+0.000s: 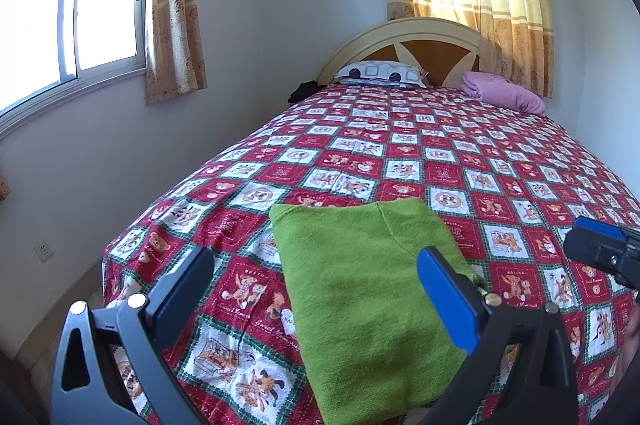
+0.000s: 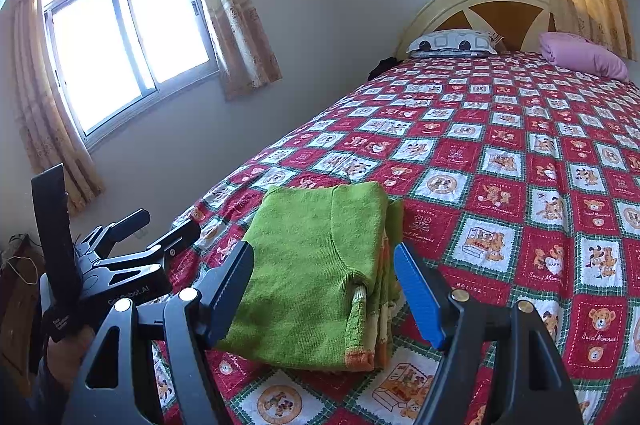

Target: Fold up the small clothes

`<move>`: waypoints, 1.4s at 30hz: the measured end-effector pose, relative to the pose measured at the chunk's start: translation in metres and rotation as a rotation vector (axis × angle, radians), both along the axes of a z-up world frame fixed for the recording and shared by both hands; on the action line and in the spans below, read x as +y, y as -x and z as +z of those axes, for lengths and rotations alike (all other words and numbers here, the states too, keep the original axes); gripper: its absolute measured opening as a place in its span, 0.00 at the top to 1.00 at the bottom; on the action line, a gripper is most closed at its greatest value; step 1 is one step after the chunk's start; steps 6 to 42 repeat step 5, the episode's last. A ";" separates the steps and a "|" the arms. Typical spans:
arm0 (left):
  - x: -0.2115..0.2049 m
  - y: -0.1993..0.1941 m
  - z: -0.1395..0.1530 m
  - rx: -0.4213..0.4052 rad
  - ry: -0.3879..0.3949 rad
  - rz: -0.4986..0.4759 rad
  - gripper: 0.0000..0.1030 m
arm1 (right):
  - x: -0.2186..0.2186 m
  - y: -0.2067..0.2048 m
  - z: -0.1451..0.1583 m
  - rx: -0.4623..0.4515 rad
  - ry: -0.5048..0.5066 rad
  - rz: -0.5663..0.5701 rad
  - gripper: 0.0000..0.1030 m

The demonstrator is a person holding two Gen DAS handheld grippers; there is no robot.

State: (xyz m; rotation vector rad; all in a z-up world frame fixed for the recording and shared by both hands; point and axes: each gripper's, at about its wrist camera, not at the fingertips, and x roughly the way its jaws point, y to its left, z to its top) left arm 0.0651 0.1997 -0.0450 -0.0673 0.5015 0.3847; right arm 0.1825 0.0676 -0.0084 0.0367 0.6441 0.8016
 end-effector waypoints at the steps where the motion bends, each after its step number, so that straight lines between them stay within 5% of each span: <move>1: 0.001 0.000 -0.001 0.001 0.001 0.002 0.00 | 0.000 0.000 -0.001 0.001 0.000 0.000 0.29; 42: -0.001 0.001 -0.002 -0.005 -0.016 0.004 0.00 | -0.001 0.000 -0.003 0.005 0.003 -0.001 0.29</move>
